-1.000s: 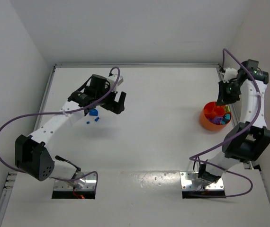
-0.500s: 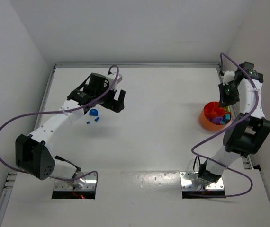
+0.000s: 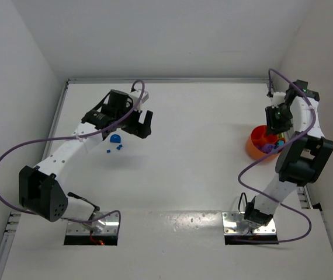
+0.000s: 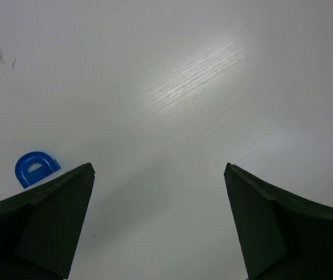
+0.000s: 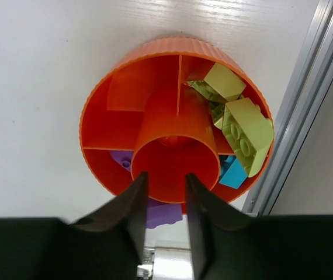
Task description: Sort the legos into containers by color
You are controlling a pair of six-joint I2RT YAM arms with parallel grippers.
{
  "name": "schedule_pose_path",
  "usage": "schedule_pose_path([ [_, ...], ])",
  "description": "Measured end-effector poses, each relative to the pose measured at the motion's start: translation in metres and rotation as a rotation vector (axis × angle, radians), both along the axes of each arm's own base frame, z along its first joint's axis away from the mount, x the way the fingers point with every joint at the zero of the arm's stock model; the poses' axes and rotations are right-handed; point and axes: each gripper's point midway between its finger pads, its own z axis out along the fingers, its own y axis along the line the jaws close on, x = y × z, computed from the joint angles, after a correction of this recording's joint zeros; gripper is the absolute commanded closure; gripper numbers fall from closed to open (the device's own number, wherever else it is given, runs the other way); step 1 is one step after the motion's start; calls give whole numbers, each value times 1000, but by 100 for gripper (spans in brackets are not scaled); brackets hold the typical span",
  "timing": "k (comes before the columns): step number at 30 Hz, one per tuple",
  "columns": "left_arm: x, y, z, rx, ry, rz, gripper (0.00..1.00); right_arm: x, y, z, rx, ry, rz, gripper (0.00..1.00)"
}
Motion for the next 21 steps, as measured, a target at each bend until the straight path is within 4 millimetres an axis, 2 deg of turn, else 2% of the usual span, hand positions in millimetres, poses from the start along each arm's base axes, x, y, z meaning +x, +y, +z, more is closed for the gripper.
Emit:
schedule_pose_path([
  [3,1,3,0,1,2,7,0,0,0,-2,2,6,2,60],
  [7,1,4,-1,3,6,11,0,1,0,-1,1,3,2,60],
  [12,4,15,-3,22,3,19,0,8,6,14,27,-34,16,60],
  [17,19,49,-11,94,-5,82,1,22,32,50,109,-151,78,56],
  [21,41,82,-43,205,57,130,11,31,63,70,198,-218,149,55],
])
